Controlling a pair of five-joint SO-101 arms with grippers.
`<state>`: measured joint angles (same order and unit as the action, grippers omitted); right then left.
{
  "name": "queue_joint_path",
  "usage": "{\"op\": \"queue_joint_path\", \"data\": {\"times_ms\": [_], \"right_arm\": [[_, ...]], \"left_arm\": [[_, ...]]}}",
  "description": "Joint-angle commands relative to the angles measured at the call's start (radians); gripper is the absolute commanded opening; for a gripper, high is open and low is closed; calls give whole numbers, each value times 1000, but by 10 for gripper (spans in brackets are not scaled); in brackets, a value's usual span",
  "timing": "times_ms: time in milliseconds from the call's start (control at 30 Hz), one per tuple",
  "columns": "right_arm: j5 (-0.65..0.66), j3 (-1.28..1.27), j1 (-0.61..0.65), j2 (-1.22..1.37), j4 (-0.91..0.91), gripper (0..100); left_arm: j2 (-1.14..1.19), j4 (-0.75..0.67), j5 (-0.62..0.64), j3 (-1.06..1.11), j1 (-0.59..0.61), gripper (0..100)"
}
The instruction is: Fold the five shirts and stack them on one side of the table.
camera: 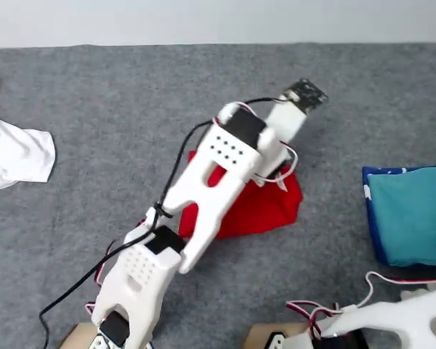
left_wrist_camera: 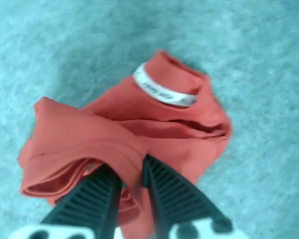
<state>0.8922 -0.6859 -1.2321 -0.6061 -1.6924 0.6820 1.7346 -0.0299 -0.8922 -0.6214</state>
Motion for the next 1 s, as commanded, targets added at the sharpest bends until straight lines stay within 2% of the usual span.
{"op": "queue_joint_path", "data": {"times_ms": [0,167,467,667,867,967], "right_arm": [[25,3,-31,-28,8,10],[32,3,-41,-28,5,10],[25,2,-39,-28,-4,10],[23,2,-39,-28,-5,10],[23,2,-33,-28,-5,10],[23,2,-33,-28,-5,10]], "left_arm": [[-14,20,8,-45,-55,4],[-3,14,2,-44,-114,5],[92,0,2,-68,-121,8],[91,18,3,-202,-141,147],[12,20,2,-232,-164,171],[-43,20,2,-200,-129,171]]}}
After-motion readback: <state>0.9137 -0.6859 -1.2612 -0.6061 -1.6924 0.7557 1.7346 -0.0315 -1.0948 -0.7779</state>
